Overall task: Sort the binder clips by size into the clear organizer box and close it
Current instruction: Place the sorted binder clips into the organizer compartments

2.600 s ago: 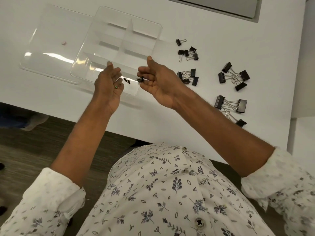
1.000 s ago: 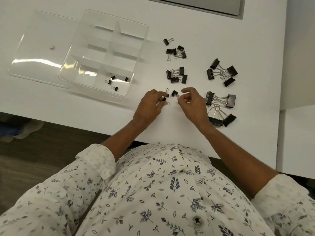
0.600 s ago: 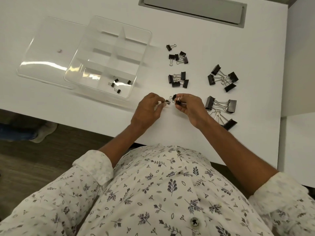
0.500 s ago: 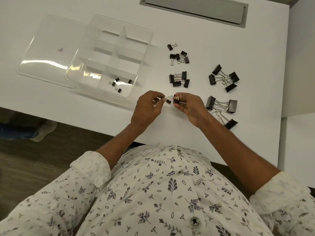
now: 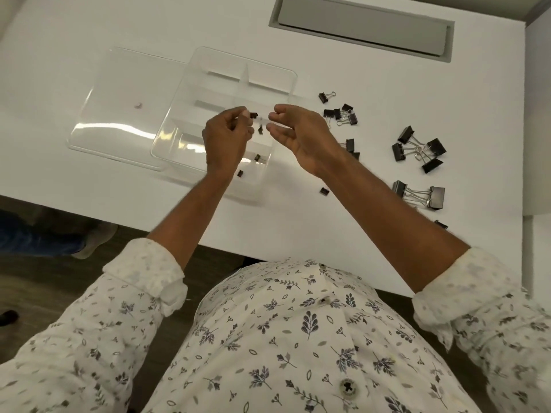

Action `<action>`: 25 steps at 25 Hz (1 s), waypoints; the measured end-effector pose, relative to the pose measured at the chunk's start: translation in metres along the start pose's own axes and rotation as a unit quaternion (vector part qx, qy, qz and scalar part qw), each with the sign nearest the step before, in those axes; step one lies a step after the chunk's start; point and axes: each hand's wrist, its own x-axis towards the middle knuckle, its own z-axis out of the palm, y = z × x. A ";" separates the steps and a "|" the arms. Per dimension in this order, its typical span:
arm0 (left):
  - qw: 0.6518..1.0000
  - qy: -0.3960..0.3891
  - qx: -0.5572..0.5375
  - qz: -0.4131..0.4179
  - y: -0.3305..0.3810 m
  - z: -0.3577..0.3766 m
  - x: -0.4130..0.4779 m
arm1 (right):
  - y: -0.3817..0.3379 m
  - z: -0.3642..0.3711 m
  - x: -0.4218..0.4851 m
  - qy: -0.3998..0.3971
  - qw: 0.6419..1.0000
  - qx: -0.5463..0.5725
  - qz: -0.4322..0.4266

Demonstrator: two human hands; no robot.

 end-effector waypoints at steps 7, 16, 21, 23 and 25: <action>0.999 -0.046 -0.028 -0.008 -0.011 -0.003 0.006 | 0.005 -0.026 -0.003 0.075 0.990 -0.069 -0.093; 0.924 -0.337 0.141 0.110 -0.048 0.057 -0.067 | 0.096 -0.153 -0.038 0.101 0.772 -0.603 -0.175; 0.878 -0.392 0.237 0.140 -0.072 0.079 -0.068 | 0.119 -0.159 -0.038 0.116 0.716 -0.660 -0.194; 0.871 -0.402 0.247 0.139 -0.070 0.086 -0.069 | 0.118 -0.165 -0.035 0.128 0.702 -0.662 -0.229; 0.869 -0.395 0.259 0.146 -0.070 0.093 -0.070 | 0.113 -0.168 -0.032 0.126 0.700 -0.661 -0.239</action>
